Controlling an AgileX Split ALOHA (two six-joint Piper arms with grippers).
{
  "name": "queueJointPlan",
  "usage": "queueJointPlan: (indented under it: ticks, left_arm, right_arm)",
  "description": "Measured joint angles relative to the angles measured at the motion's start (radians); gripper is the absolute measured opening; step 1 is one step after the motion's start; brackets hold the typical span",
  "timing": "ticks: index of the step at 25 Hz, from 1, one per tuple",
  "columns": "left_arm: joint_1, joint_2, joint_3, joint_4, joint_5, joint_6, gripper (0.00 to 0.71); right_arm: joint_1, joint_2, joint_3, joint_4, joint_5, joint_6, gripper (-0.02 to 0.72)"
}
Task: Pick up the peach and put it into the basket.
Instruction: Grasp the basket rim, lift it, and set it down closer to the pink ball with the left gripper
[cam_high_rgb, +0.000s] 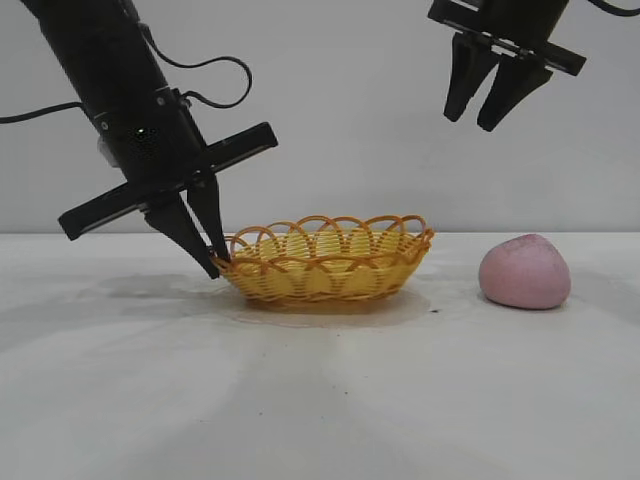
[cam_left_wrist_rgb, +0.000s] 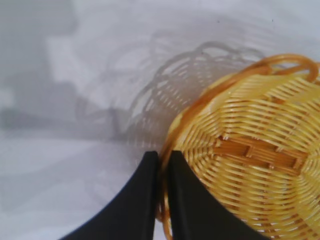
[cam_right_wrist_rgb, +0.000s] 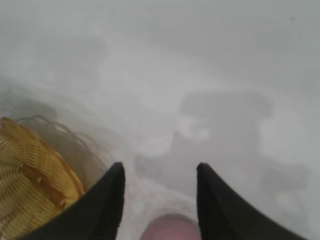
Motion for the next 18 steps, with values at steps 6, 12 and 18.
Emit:
queueJointPlan:
  ticks: [6,12,18]
  left_arm:
    - [0.000,-0.021,0.008,0.018,0.008,0.000,0.266]
    - [-0.001,-0.091,0.010,0.163,0.037,0.049,0.309]
    - [-0.001,-0.229,0.010,0.553,0.105,0.051,0.334]
  right_arm:
    - [0.000,0.000,0.000,0.000,0.000,0.000,0.333]
    - [0.000,0.000,0.000,-0.011,0.036,0.000,0.333]
    - [0.000,0.000,0.000,-0.031,0.116,0.000,0.333]
